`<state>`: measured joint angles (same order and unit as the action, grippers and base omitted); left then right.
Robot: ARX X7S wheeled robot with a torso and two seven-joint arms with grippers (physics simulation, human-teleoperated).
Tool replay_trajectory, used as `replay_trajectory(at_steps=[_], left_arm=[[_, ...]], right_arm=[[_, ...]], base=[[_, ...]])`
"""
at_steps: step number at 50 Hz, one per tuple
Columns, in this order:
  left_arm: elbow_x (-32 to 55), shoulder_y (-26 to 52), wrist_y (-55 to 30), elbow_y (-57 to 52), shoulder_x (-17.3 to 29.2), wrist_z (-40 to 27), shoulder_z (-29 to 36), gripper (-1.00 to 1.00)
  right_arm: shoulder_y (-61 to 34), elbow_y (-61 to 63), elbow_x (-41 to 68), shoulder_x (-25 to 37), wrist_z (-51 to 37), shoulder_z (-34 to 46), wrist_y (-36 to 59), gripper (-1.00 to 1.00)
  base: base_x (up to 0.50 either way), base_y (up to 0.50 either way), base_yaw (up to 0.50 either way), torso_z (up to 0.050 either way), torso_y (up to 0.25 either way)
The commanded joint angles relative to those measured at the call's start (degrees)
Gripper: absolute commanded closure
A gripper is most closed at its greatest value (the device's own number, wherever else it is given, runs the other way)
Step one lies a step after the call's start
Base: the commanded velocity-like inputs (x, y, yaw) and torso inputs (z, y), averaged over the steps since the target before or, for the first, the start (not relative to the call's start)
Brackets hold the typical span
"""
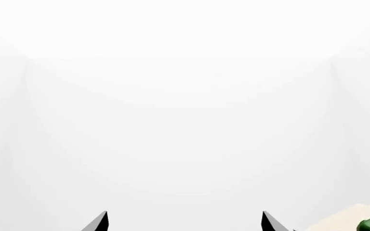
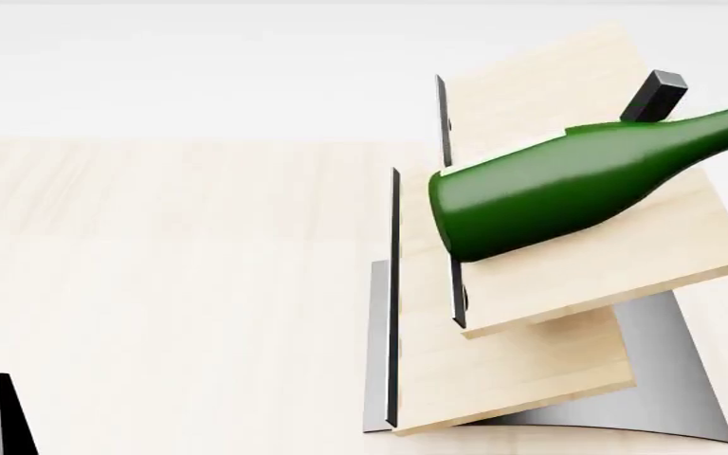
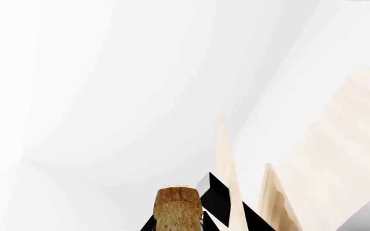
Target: Put the wine bottle on the wine rack.
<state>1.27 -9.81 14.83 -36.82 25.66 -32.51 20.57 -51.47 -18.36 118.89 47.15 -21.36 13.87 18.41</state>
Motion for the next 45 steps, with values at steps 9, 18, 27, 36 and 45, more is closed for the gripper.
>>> replay_trajectory(at_steps=[9,18,27,36,45], left_arm=[[0.0,0.1,0.4,0.6,0.1,-0.1,0.3,-1.0],[-0.1,0.3,0.4,0.7,0.1,-0.2,0.4,-1.0],[0.0,0.3,0.2,0.6,0.1,-0.3,0.5,-1.0],[0.0,0.3,-0.1,0.3,0.2,-0.3,0.6,-1.0],[-0.1,0.2,-0.1,0.1,0.3,-0.5,0.7,-1.0]], right_arm=[[0.4,-0.7,-1.5,-0.2,2.2,-0.8,0.2,1.0],[0.7,-0.9,-1.8,-0.4,2.5,-0.7,0.0,1.0],[1.1,-1.1,-2.3,-0.6,2.8,-0.5,-0.1,1.0],[1.1,-0.7,-2.3,-0.5,3.9,-0.7,0.3,-1.0],[1.1,-1.1,-2.0,-0.5,4.1,-0.8,0.5,-1.0]], base=[[0.0,0.0,0.0,0.0,0.0],[0.0,0.0,0.0,0.0,0.0],[0.0,0.0,0.0,0.0,0.0],[0.0,0.0,0.0,0.0,0.0],[0.0,0.0,0.0,0.0,0.0]])
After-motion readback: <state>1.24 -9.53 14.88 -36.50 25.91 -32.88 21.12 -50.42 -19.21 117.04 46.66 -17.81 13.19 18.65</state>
